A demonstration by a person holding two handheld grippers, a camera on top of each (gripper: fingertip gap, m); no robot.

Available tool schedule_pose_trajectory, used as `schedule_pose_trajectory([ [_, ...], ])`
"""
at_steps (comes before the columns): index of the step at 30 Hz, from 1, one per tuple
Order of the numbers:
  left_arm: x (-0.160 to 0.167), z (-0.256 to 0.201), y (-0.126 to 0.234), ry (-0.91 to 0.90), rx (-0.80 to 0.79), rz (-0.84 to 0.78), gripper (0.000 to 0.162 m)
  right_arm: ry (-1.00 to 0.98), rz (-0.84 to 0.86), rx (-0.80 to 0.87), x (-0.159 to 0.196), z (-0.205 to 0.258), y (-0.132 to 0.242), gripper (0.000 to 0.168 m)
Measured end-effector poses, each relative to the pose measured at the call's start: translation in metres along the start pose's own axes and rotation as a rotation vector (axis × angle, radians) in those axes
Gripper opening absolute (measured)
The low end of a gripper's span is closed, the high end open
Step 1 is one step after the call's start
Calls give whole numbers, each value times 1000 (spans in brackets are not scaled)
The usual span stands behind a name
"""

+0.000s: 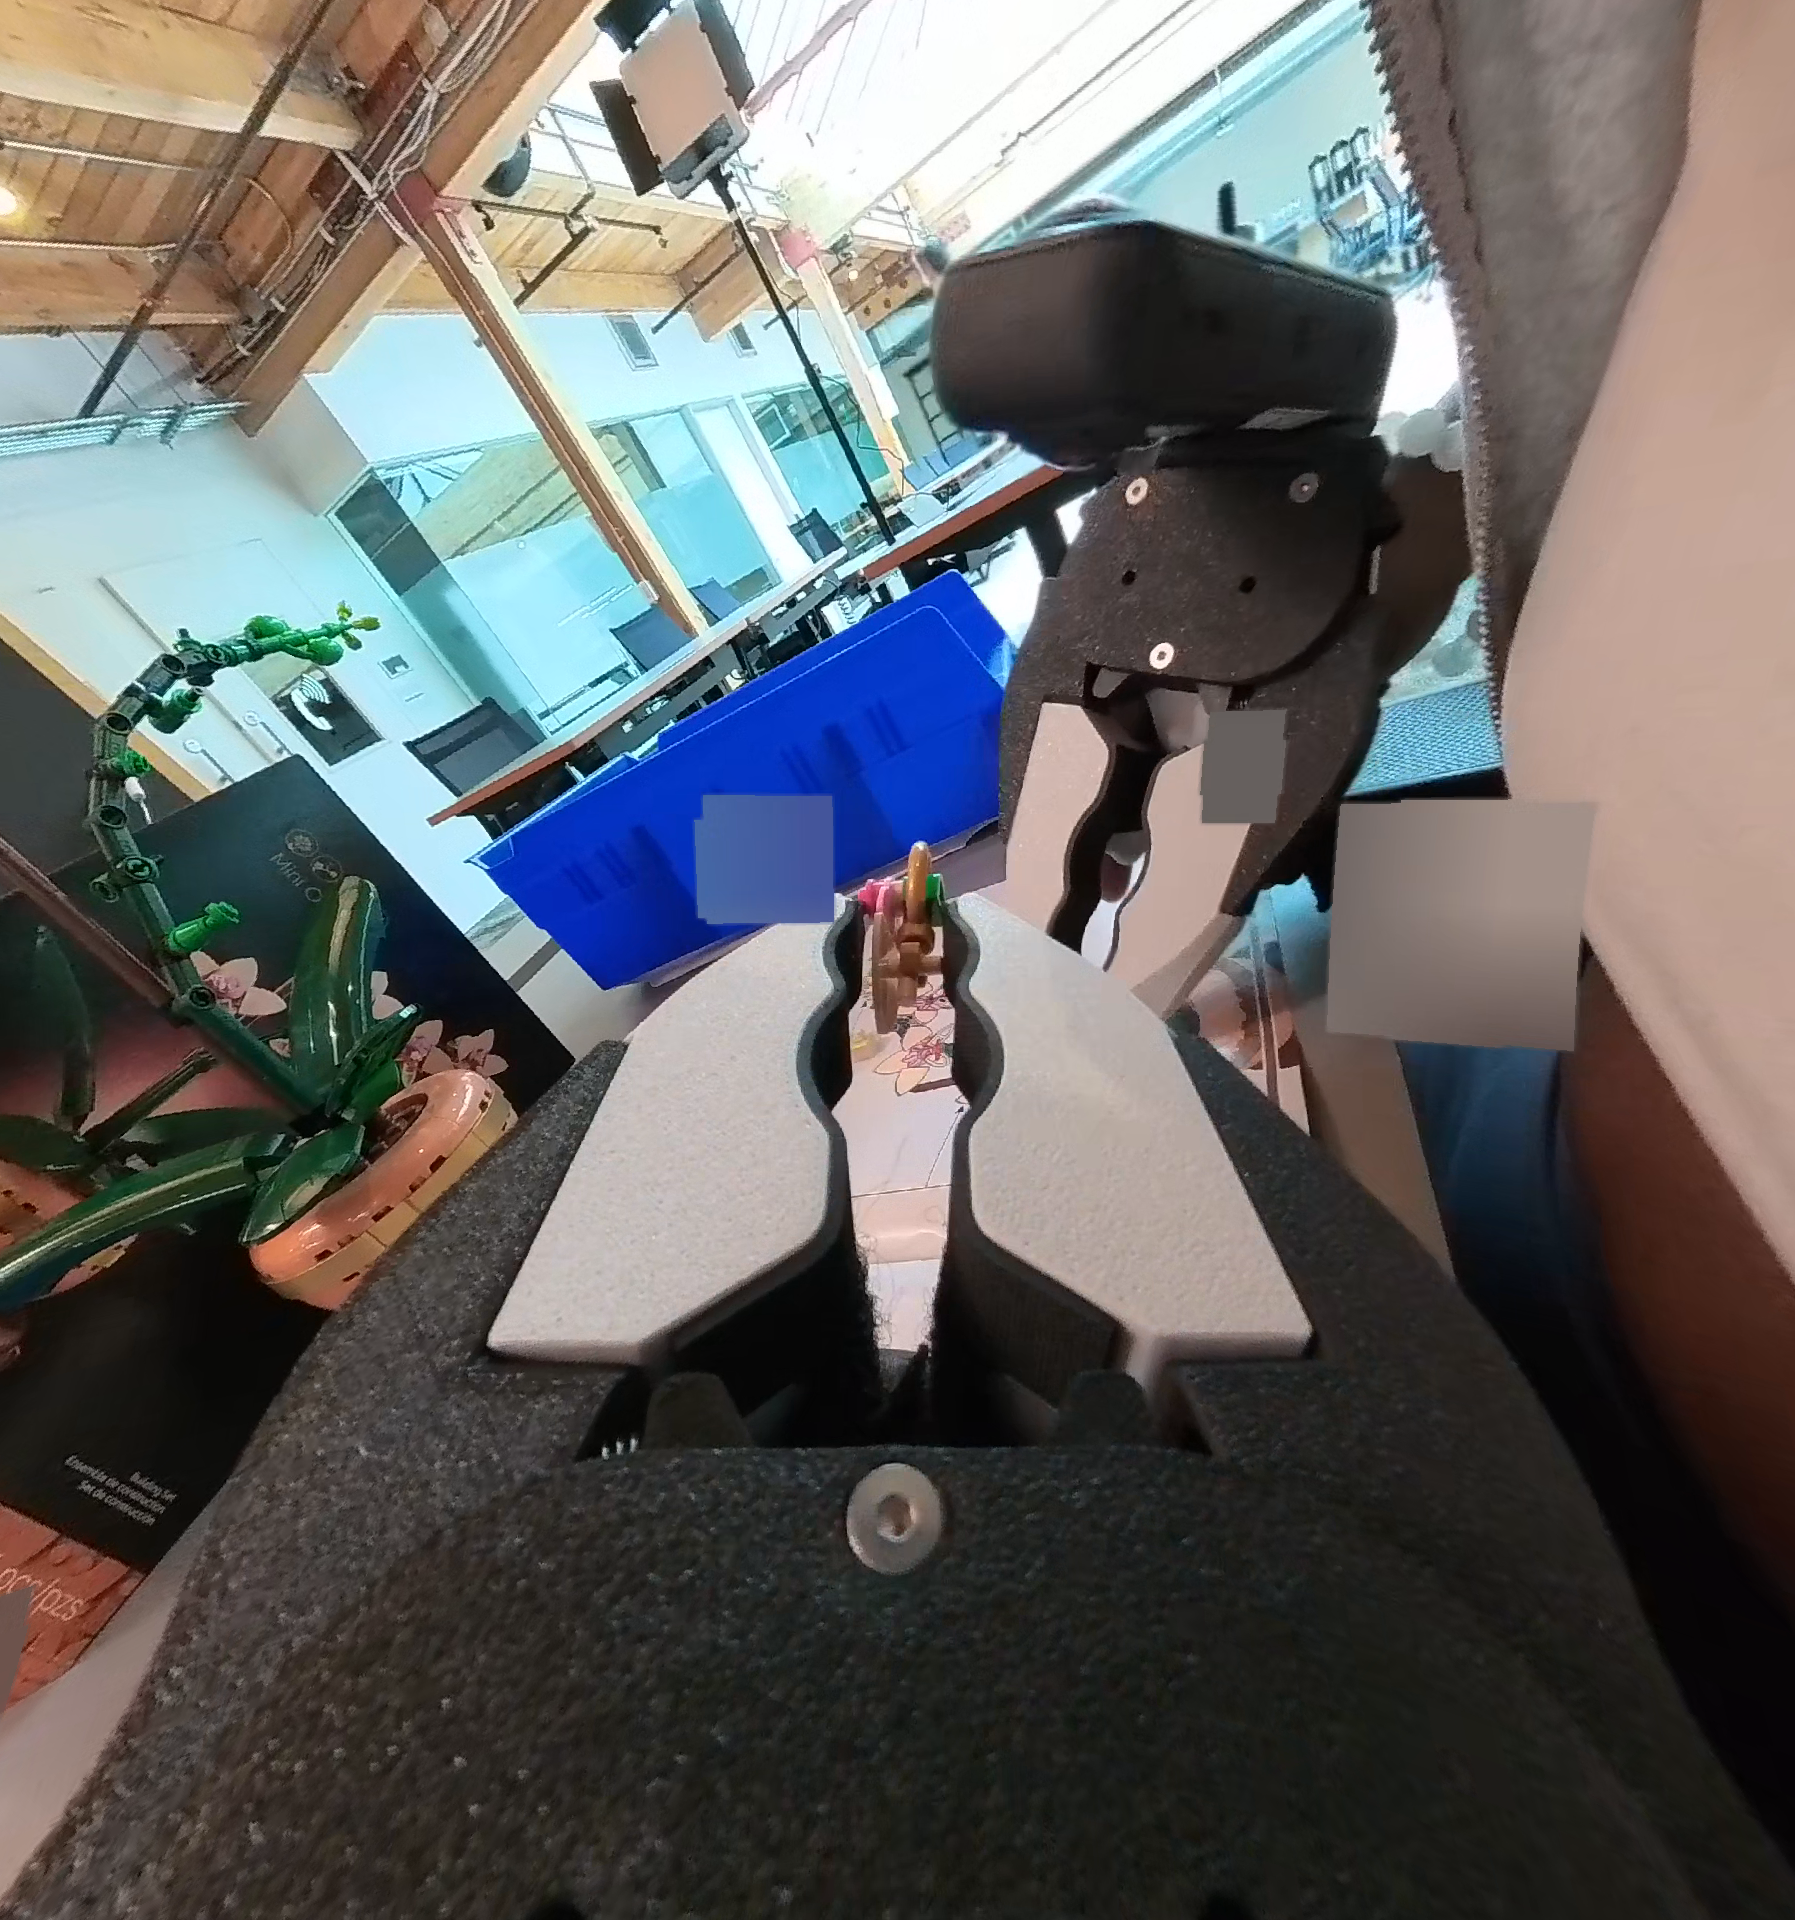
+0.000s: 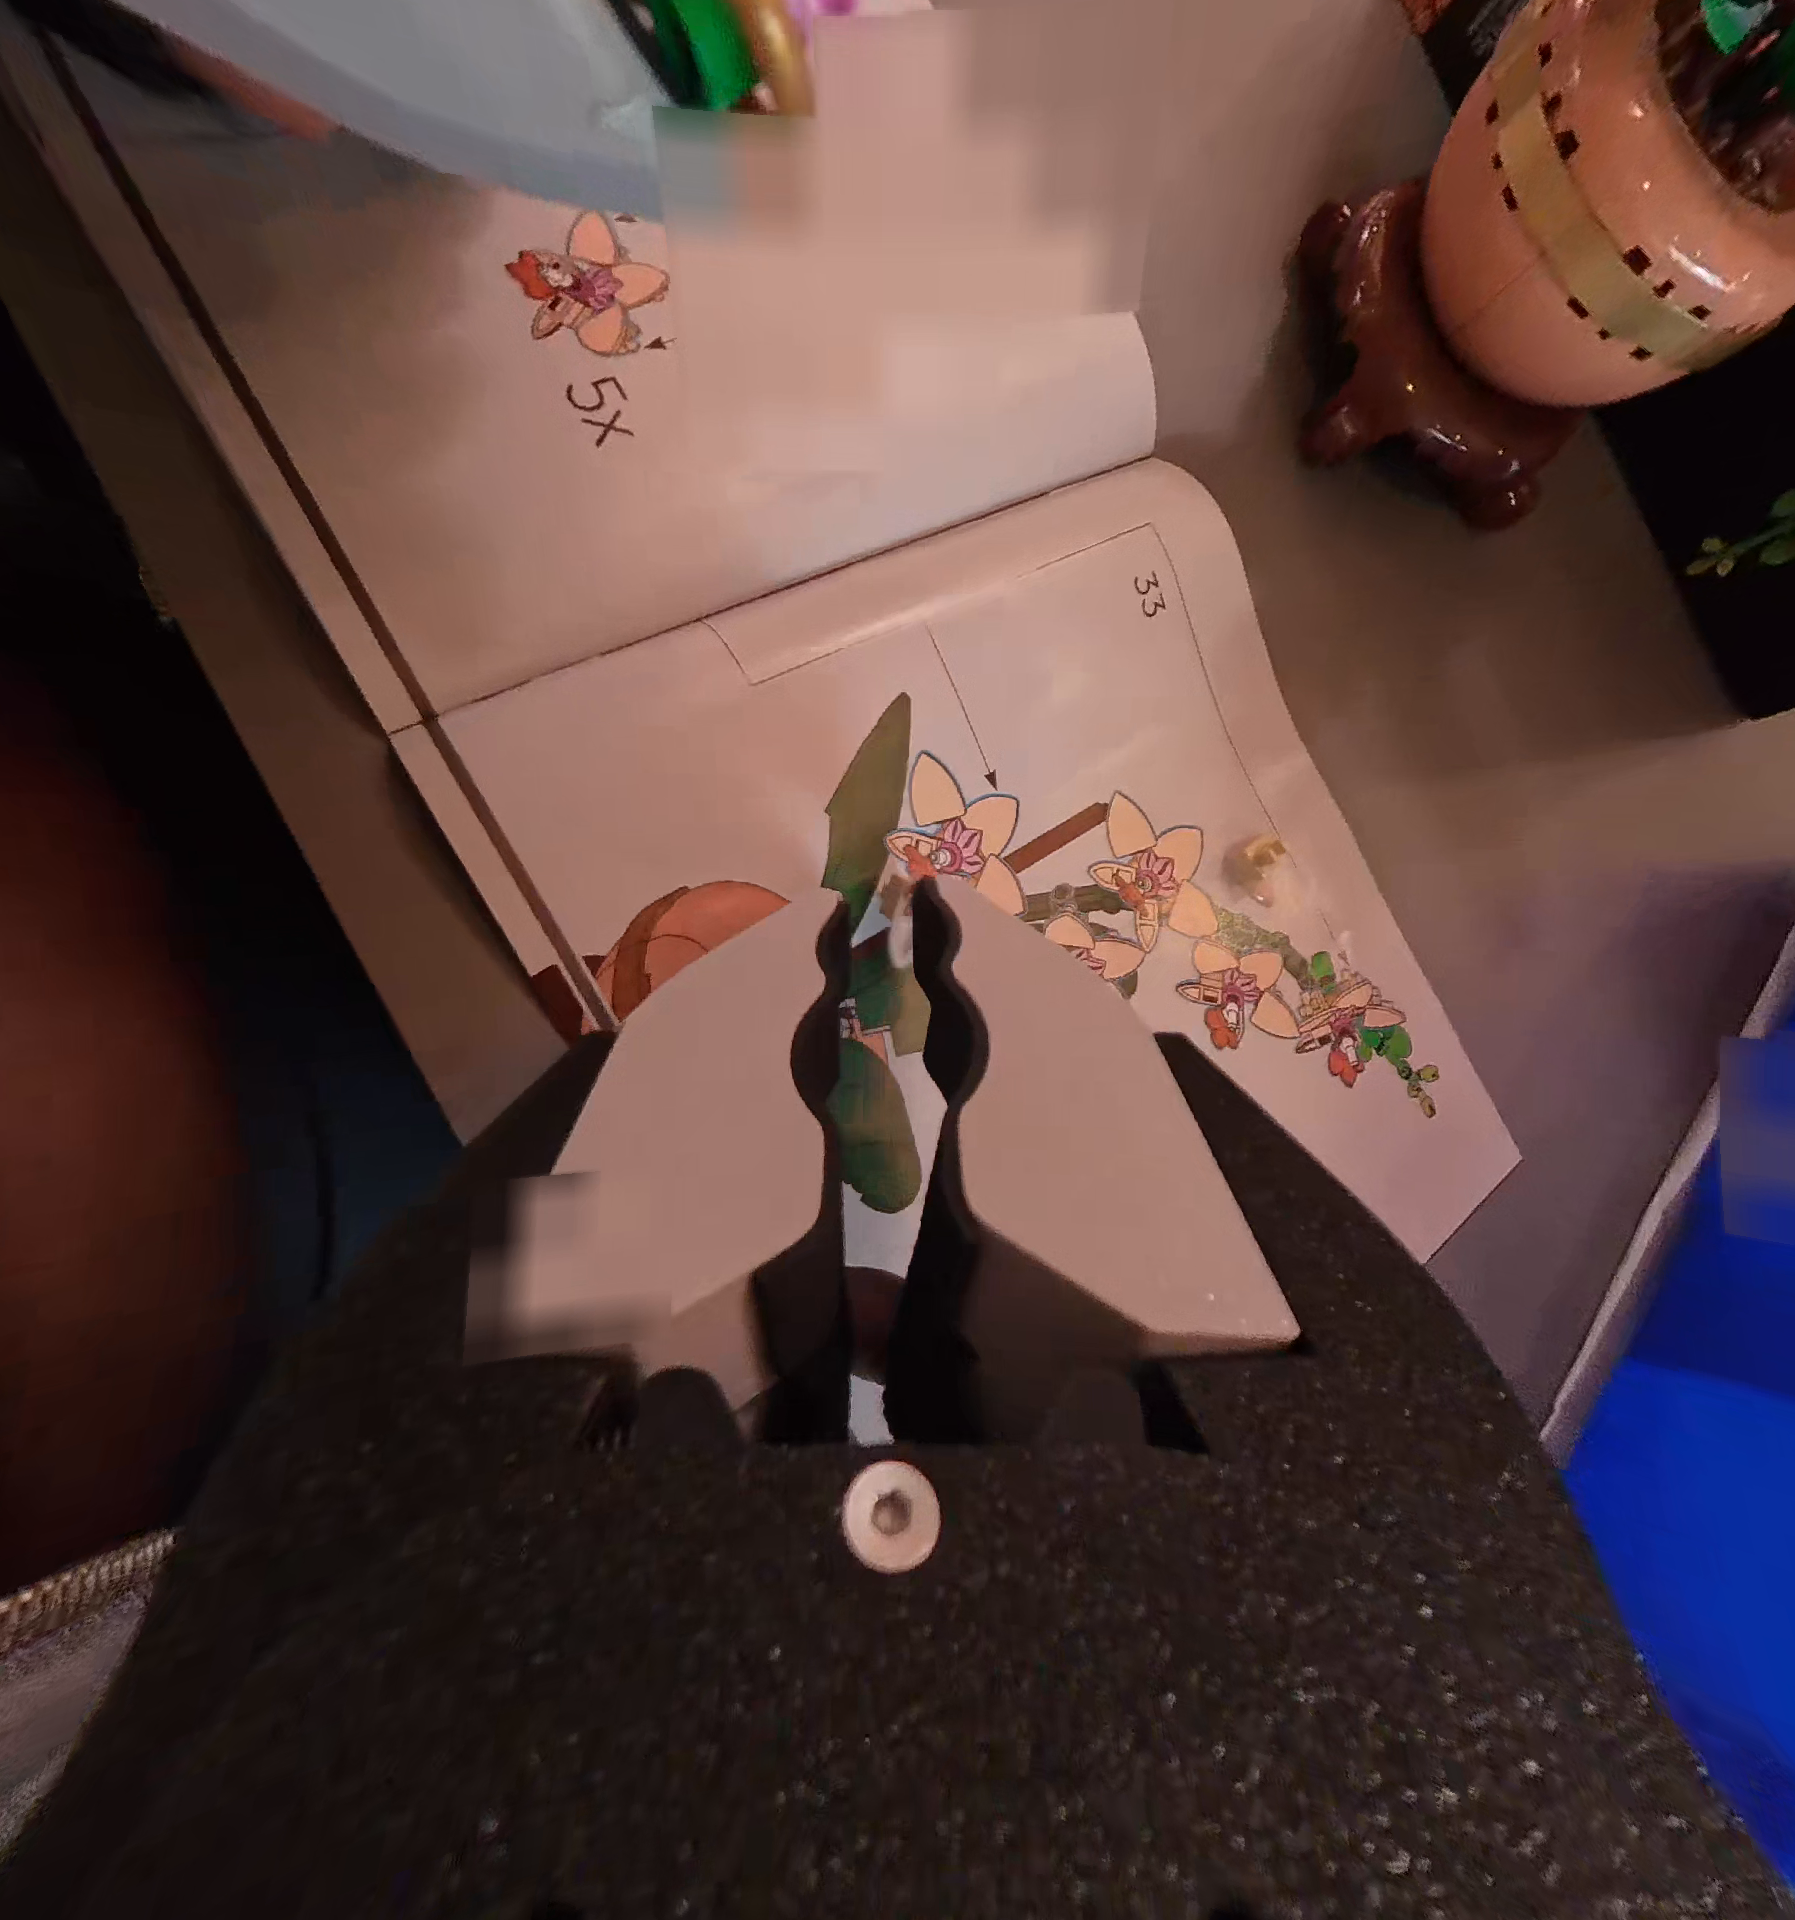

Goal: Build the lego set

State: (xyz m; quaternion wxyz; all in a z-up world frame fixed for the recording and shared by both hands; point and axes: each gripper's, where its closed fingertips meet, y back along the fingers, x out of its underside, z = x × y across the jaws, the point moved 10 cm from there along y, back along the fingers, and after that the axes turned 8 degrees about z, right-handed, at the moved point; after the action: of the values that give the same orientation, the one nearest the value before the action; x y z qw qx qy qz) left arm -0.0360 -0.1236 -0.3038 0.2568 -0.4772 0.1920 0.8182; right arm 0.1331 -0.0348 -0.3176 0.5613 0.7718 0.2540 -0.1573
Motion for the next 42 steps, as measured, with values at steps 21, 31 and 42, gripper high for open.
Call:
schedule_pose_trajectory([
  [21, 2, 1, -2, -22, -48, 47, 14, -452, -53, -149, 13, -7, -5, 8],
  [31, 9, -2, -14, -191, -44, 245, 14, -79, -309, -337, -15, -32, 31, 8],
  [42, 9, -16, -23, -462, 87, 409, 14, 200, -213, -392, -20, -23, 22, 8],
])
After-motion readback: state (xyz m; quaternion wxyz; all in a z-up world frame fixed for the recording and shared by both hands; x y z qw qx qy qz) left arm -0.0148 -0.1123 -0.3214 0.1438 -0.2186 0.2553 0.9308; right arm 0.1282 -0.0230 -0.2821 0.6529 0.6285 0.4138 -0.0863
